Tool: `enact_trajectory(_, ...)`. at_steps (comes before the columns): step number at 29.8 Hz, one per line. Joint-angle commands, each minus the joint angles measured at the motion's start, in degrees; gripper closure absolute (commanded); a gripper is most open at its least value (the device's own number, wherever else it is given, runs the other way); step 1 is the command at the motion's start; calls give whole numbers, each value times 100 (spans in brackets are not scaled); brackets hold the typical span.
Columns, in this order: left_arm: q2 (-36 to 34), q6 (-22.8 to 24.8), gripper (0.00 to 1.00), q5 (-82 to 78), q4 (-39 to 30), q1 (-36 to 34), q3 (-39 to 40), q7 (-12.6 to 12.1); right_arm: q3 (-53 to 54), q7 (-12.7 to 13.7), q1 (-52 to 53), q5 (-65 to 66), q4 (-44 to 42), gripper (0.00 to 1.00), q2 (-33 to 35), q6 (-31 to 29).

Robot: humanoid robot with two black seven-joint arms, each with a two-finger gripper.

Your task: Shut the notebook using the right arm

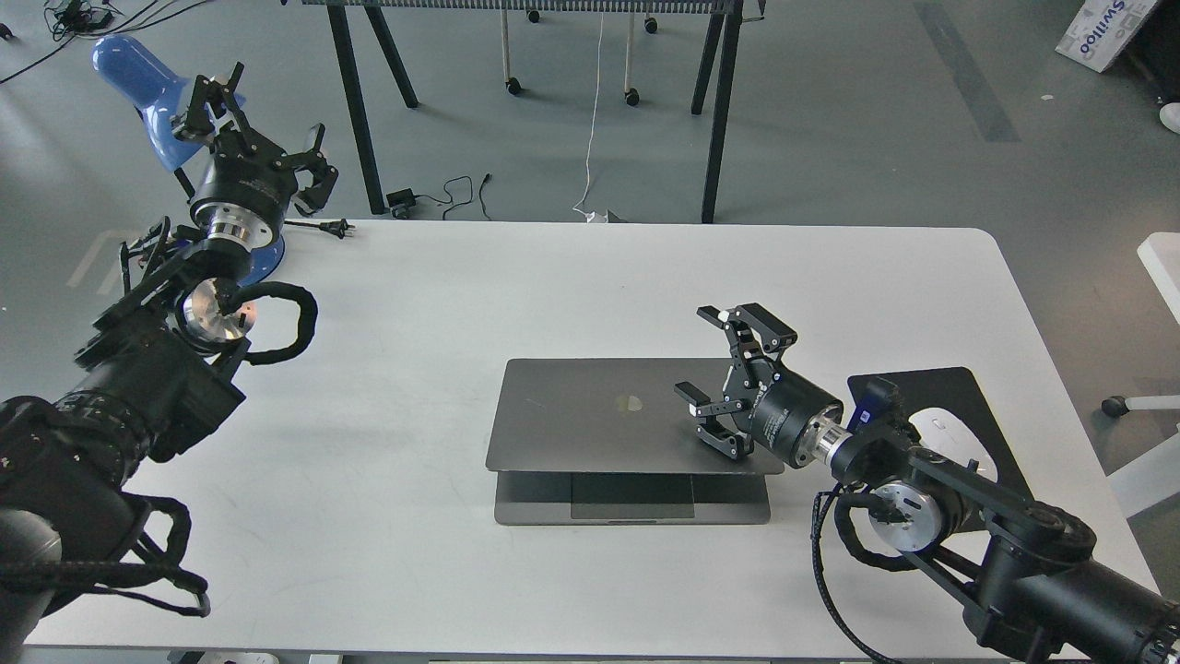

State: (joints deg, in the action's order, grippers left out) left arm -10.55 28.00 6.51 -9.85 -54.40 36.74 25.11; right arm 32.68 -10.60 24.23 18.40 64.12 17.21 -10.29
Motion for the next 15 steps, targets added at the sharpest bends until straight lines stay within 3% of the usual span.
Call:
enact_trajectory(1, 0, 0, 0, 0, 0, 0, 0, 3, -24, -4, -111, 233, -119, 0, -42, 0)
enact_trajectory(15, 0, 0, 0, 0, 0, 0, 0, 3, -156, -12, -137, 506, -611, 0, -226, 9)
